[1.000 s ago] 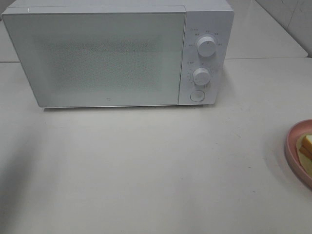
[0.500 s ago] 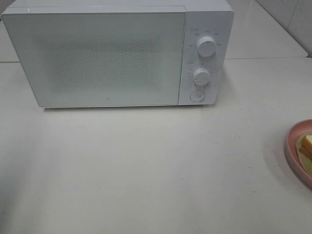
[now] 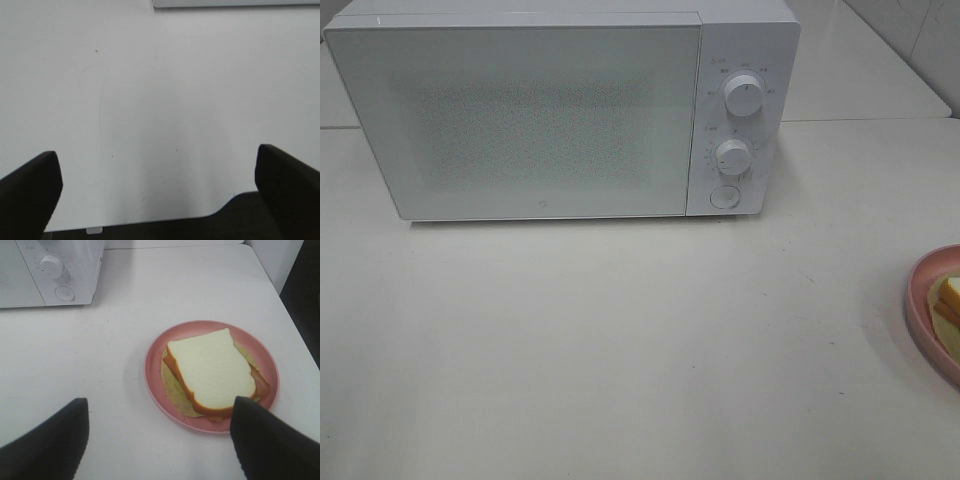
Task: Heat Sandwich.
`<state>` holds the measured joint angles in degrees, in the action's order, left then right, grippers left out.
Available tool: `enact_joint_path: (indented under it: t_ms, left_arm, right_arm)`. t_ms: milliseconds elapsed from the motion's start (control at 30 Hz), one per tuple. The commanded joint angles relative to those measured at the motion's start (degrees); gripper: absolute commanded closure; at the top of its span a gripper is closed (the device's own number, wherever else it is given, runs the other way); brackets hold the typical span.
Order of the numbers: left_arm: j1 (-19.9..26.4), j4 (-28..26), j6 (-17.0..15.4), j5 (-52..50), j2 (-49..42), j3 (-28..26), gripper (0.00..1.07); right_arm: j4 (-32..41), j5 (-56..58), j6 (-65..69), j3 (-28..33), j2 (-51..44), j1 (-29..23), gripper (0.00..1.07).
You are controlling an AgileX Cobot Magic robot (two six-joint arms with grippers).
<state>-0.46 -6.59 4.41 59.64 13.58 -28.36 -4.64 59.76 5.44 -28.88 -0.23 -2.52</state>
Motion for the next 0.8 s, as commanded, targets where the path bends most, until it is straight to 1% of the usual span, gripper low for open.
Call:
enact_joint_path:
  t_ms: [33, 100, 200, 500, 800]
  left_arm:
    - [0.06, -0.29, -0.52, -0.23, -4.58, 0.17, 0.09]
    - [0.06, -0.29, -0.52, -0.23, -5.56, 0.17, 0.09]
    - [0.06, -0.29, -0.06, -0.23, -9.40, 0.17, 0.09]
    - [0.06, -0.29, -0.06, -0.23, -15.01, 0.17, 0.09]
    - [0.06, -0.11, -0.06, -0.23, -15.13, 0.17, 0.09]
  right_arm:
    - [-0.17, -0.17, -0.63, 0.06, -1.49, 0.46, 0.32]
    - [-0.17, -0.17, -0.63, 0.06, -1.49, 0.46, 0.32]
    - [-0.17, -0.17, -0.63, 0.06, -1.49, 0.46, 0.32]
    - [-0.17, -0.17, -0.63, 0.06, -1.49, 0.46, 0.32]
    - [-0.17, -0.17, -0.63, 0.06, -1.43, 0.46, 0.32]
